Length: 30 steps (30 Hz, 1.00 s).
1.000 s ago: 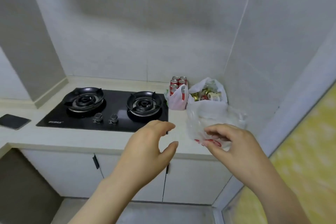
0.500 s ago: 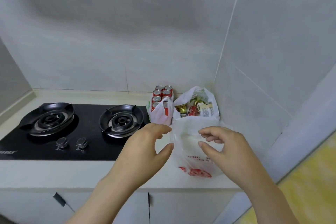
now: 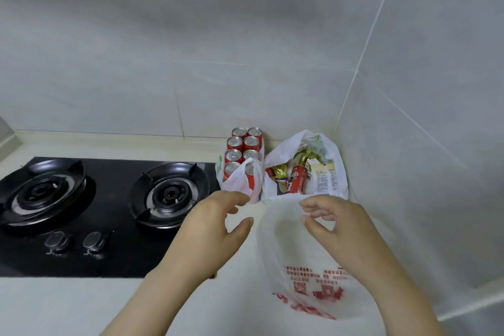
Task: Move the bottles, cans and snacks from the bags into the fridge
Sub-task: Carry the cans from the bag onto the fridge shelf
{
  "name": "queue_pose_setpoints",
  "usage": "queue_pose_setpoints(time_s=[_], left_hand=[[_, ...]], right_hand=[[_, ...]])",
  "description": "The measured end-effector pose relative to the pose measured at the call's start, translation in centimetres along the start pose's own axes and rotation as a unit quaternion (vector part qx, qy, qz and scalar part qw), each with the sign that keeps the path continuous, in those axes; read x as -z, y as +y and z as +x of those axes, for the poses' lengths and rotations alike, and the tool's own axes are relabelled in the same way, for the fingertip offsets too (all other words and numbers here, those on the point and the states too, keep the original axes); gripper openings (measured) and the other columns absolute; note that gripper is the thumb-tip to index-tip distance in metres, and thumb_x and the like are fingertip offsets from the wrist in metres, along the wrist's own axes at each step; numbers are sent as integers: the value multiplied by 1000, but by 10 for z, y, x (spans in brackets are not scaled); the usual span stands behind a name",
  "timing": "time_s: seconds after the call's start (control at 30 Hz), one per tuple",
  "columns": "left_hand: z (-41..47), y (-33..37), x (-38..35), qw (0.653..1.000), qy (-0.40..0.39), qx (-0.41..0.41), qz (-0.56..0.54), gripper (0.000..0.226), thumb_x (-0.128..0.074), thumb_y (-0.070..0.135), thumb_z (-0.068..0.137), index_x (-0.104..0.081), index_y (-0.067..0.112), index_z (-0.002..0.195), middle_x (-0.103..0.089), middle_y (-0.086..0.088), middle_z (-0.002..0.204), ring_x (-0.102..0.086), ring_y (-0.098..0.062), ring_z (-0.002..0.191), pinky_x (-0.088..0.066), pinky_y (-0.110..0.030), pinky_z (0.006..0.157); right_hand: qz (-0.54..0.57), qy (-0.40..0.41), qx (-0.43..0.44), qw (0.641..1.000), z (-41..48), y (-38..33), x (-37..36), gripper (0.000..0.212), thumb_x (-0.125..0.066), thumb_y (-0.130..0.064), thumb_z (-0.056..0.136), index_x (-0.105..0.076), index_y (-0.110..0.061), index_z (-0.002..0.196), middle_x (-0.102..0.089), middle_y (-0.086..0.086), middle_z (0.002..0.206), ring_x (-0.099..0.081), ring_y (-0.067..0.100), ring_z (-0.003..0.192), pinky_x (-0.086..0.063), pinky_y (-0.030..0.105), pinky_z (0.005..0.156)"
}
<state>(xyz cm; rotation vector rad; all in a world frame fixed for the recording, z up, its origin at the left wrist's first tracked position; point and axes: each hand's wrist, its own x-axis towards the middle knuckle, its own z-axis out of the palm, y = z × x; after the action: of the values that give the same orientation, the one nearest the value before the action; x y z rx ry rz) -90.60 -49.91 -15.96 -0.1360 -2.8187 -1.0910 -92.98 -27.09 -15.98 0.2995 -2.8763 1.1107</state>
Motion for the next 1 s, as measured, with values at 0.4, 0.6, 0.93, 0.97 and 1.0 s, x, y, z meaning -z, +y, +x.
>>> queue_pose_setpoints(time_s=[0.4,0.6,0.93,0.97,1.0], left_hand=[[119,-92,17,1000,-28,-8,-10,25,-60,27,88,-67,34,110,-67,13,106,-63,-2,93,-54,-31,85],[151,-111,6,997,-39,36,-56,20,-61,20,86,-70,33,99,-70,12,99,-66,1,86,-55,-31,83],[195,-140,-27,995,-67,70,2,24,-55,39,82,-65,37,104,-67,12,100,-64,-3,85,-55,-32,78],[196,-142,-31,995,-66,78,9,25,-58,37,83,-64,36,107,-66,9,104,-63,-6,87,-54,-32,79],[197,-144,-36,994,-62,87,10,27,-61,35,84,-63,34,111,-64,7,106,-63,-8,88,-53,-32,81]], right_hand=[[-13,-54,-42,998,107,-9,-60,24,-64,-35,88,-65,-34,113,-64,-23,104,-58,-7,100,-48,21,92],[-8,-86,-26,996,163,-1,-84,27,-59,-29,93,-64,-29,119,-63,-18,116,-56,-3,110,-46,25,98],[-8,-110,7,994,225,23,-120,14,-55,-27,95,-67,-25,88,-66,-14,84,-58,2,82,-48,28,76],[-19,-109,11,994,224,27,-122,21,-55,-27,95,-61,-24,74,-60,-12,70,-55,4,71,-45,30,68],[-30,-108,15,994,222,30,-124,27,-56,-28,94,-55,-23,67,-55,-9,63,-52,8,65,-41,31,63]])
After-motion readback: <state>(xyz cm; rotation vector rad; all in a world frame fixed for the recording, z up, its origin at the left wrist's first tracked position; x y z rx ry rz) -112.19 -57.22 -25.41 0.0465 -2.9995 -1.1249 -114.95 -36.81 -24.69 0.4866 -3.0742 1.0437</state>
